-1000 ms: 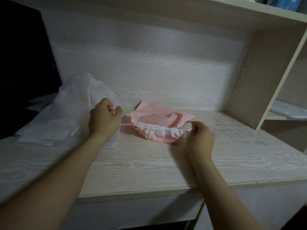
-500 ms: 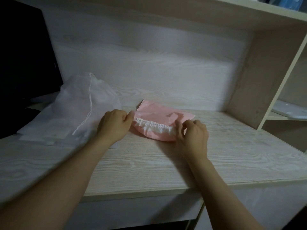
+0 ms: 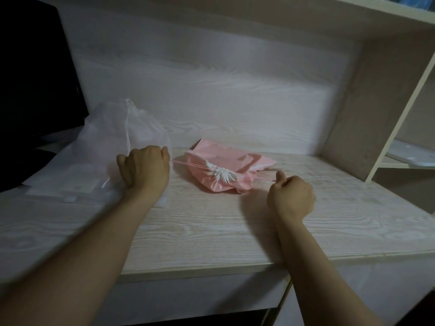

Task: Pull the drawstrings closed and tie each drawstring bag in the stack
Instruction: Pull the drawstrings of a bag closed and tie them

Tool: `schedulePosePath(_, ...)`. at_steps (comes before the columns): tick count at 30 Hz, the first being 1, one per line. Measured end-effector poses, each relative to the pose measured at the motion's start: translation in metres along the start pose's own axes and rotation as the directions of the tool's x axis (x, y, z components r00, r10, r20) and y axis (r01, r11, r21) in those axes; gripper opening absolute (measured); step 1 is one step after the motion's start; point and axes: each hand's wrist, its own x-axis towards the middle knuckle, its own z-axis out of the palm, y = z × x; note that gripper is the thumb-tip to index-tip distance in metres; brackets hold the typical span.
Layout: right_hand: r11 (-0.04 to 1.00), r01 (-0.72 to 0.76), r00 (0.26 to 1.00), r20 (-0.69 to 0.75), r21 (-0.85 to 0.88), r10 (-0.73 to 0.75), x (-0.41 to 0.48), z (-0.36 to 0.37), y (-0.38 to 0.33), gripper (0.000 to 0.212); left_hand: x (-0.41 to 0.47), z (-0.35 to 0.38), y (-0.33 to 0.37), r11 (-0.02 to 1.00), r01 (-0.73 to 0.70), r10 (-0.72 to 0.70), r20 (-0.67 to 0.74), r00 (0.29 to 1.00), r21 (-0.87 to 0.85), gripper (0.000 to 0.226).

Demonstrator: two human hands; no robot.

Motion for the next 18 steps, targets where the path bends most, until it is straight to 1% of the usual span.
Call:
schedulePosePath(1, 1.0, 0.01, 1.0, -0.014, 0.003, -0.01, 0.001, -0.001, 0.001, 0.051, 0.0, 0.001, 0.0, 0.999, -0.033, 0.033, -0.023, 0.999, 0.02, 0.052)
schedulePosePath(3, 0.996, 0.083, 0.996, -0.019, -0.039, -0.084, 0.002, -0.002, 0.005, 0.051, -0.001, 0.003, -0.003, 0.993, -0.106, 0.108, -0.057, 0.992, 0.047, 0.05)
schedulePosePath(5, 0.98, 0.154, 0.988, 0.039, -0.127, -0.15, -0.002, -0.002, 0.008, 0.046, -0.001, 0.005, -0.011, 0.987, -0.161, 0.162, -0.046, 0.986, 0.028, 0.048)
schedulePosePath(7, 0.964, 0.181, 0.981, 0.106, -0.193, -0.163, -0.007, -0.001, 0.008, 0.043, -0.001, 0.006, -0.014, 0.979, -0.201, 0.201, -0.018, 0.979, -0.026, 0.045)
schedulePosePath(11, 0.952, 0.192, 0.978, 0.133, -0.239, -0.163, -0.014, -0.002, 0.003, 0.035, -0.007, 0.007, -0.004, 0.968, -0.228, 0.232, 0.032, 0.972, -0.102, 0.047)
schedulePosePath(13, 0.947, 0.187, 0.979, 0.129, -0.263, -0.157, -0.017, -0.004, 0.001, 0.032, -0.011, 0.005, 0.003, 0.947, -0.29, 0.299, 0.054, 0.953, -0.14, 0.048)
schedulePosePath(16, 0.938, 0.154, 0.986, 0.112, -0.309, -0.125, -0.022, -0.007, -0.003, 0.027, -0.019, 0.004, 0.01, 0.886, -0.402, 0.428, 0.075, 0.901, -0.23, 0.041)
schedulePosePath(18, 0.94, 0.149, 0.988, 0.086, -0.308, -0.129, -0.024, -0.008, -0.005, 0.022, -0.023, 0.003, 0.013, 0.85, -0.438, 0.476, 0.071, 0.876, -0.293, 0.041)
